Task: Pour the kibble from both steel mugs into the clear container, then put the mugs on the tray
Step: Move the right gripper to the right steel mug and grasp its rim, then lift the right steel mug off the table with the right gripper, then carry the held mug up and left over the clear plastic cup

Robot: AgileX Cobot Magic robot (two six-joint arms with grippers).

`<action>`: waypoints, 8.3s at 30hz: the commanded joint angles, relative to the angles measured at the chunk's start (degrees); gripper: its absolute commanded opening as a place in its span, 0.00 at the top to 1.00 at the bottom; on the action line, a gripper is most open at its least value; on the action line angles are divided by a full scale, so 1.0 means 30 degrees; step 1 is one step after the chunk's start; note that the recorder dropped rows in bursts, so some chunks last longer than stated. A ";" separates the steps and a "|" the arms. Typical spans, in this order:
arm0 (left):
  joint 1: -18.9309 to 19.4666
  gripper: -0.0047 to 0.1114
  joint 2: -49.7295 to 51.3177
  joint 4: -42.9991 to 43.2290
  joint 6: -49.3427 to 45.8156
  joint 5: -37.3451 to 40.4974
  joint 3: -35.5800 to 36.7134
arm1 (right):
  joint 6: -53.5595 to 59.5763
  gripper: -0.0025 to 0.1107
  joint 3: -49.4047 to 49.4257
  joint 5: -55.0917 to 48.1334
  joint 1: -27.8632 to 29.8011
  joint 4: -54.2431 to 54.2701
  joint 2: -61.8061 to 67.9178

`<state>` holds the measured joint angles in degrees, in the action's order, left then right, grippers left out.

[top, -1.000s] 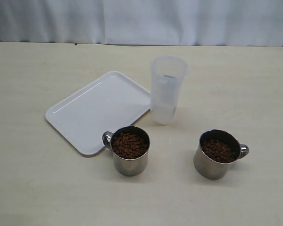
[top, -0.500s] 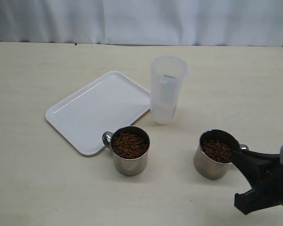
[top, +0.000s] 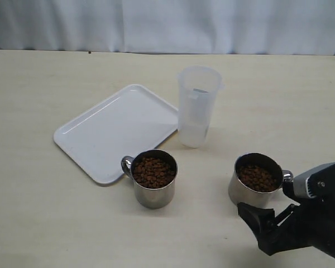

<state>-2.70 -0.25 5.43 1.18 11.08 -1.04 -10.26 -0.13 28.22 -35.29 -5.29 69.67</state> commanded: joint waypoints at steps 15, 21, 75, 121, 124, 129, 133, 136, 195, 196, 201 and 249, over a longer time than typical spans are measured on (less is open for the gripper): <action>-0.0036 0.96 0.0083 -0.0022 0.0037 -0.0248 -0.0166 | 0.0948 0.24 -0.2137 -0.1409 -0.0075 0.2926 0.3330; -0.0036 0.96 0.0083 -0.0022 0.0037 -0.0248 -0.0166 | 0.1402 0.24 -0.2848 -0.0489 -0.0075 0.3133 0.4591; -0.0001 0.96 0.0083 0.0017 0.0037 -0.0350 -0.0166 | 0.2196 0.33 -0.6382 0.0623 -0.0042 0.3608 1.0715; -0.0001 0.96 0.0083 -0.0025 0.0037 -0.0245 -0.0166 | 0.3161 0.94 -0.6361 -0.9527 0.4863 0.3984 -0.1016; -0.0001 0.96 0.0083 -0.0025 0.0037 -0.0245 -0.0166 | 0.3079 0.94 -0.5559 -0.8120 0.4820 0.4113 -0.1945; -0.0001 0.96 0.0083 -0.0025 0.0037 -0.0245 -0.0166 | 0.2074 0.94 -0.5200 -0.7999 0.4820 0.4113 -0.4371; -0.0001 0.96 0.0083 -0.0025 0.0037 -0.0245 -0.0166 | 0.0354 0.94 -0.5235 -0.8008 0.4820 0.4113 -0.4623; -0.0001 0.96 0.0083 -0.0025 0.0037 -0.0306 -0.0166 | -0.0164 0.94 -0.5681 -0.9236 0.4820 0.4113 -0.4623; -0.0001 0.96 0.0083 -0.0025 0.0037 -0.0252 -0.0166 | -2.7740 0.94 -1.4576 -1.2140 0.4820 -3.1551 0.3620; -0.0001 0.96 0.0083 -0.0025 0.0037 -0.0252 -0.0166 | -2.7697 0.94 -1.4907 -1.1985 0.4820 -3.1551 0.3902; -0.0001 0.96 0.0083 0.0014 0.0037 -0.0251 -0.0166 | -2.6786 0.94 -1.6428 -1.1499 0.4820 -3.1551 0.5273; -0.0001 0.96 0.0083 -0.0026 0.0037 -0.0107 -0.0166 | 0.0138 0.94 -2.2623 -2.0303 0.0214 -1.7420 0.8255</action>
<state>-2.70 -0.03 5.43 1.18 11.08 -1.04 -10.22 -67.32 -31.09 -33.24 -52.79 93.82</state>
